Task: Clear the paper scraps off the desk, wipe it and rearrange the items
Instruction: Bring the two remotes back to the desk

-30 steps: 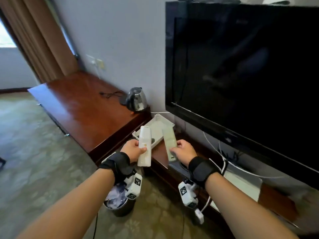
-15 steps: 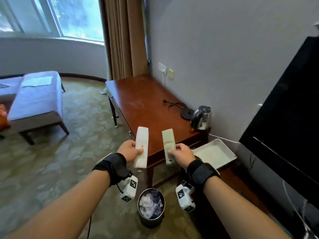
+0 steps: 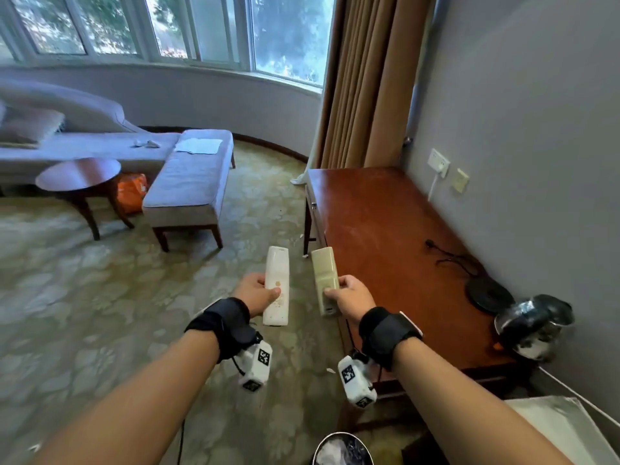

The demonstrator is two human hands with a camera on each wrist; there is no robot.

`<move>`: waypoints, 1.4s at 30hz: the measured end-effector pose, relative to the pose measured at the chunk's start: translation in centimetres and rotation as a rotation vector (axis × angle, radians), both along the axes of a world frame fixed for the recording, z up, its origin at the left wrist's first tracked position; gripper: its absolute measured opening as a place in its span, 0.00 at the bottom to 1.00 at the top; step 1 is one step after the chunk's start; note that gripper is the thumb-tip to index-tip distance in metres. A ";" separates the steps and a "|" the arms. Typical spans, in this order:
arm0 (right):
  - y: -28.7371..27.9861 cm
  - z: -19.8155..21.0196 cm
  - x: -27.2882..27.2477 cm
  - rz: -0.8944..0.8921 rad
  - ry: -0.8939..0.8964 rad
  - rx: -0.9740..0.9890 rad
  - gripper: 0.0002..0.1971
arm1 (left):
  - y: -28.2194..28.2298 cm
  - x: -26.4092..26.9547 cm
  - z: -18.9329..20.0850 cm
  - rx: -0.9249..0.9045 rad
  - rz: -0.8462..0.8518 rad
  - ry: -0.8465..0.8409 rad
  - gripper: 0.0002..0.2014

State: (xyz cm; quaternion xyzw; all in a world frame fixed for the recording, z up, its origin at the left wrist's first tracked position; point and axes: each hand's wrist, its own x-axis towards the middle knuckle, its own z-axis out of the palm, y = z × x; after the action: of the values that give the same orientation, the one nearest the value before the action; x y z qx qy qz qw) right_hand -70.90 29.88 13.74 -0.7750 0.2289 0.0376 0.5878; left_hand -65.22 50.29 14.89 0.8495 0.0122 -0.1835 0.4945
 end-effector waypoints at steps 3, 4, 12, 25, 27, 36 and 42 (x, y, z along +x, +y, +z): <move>1.0 -0.4 5.0 0.009 0.017 0.015 0.07 | 0.3 4.6 -0.4 -0.018 0.026 0.043 0.12; 1.2 -0.5 6.7 0.007 0.016 0.022 0.06 | 0.4 6.5 -0.7 -0.031 0.022 0.055 0.11; 2.7 -1.9 20.2 -0.131 0.040 0.009 0.09 | 1.5 21.2 -2.4 -0.040 -0.109 0.116 0.04; -2.7 -3.3 37.7 -0.218 0.110 -0.056 0.10 | -5.3 43.0 -5.6 0.125 -0.275 0.147 0.06; -4.7 -3.8 41.5 -0.214 0.118 -0.067 0.11 | -6.8 46.2 -5.8 0.162 -0.290 0.144 0.06; -11.1 -3.5 58.9 -0.108 0.152 -0.148 0.08 | -12.1 61.7 -4.9 0.200 -0.236 0.074 0.07; -14.3 -5.4 69.4 -0.172 0.169 -0.095 0.07 | -16.3 72.8 -5.7 0.221 -0.318 0.079 0.04</move>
State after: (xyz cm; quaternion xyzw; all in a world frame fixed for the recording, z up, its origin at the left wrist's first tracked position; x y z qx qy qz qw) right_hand -1.50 15.53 8.34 -0.7736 0.3447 0.0411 0.5302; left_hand 7.62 33.99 9.18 0.8819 -0.0825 -0.2901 0.3623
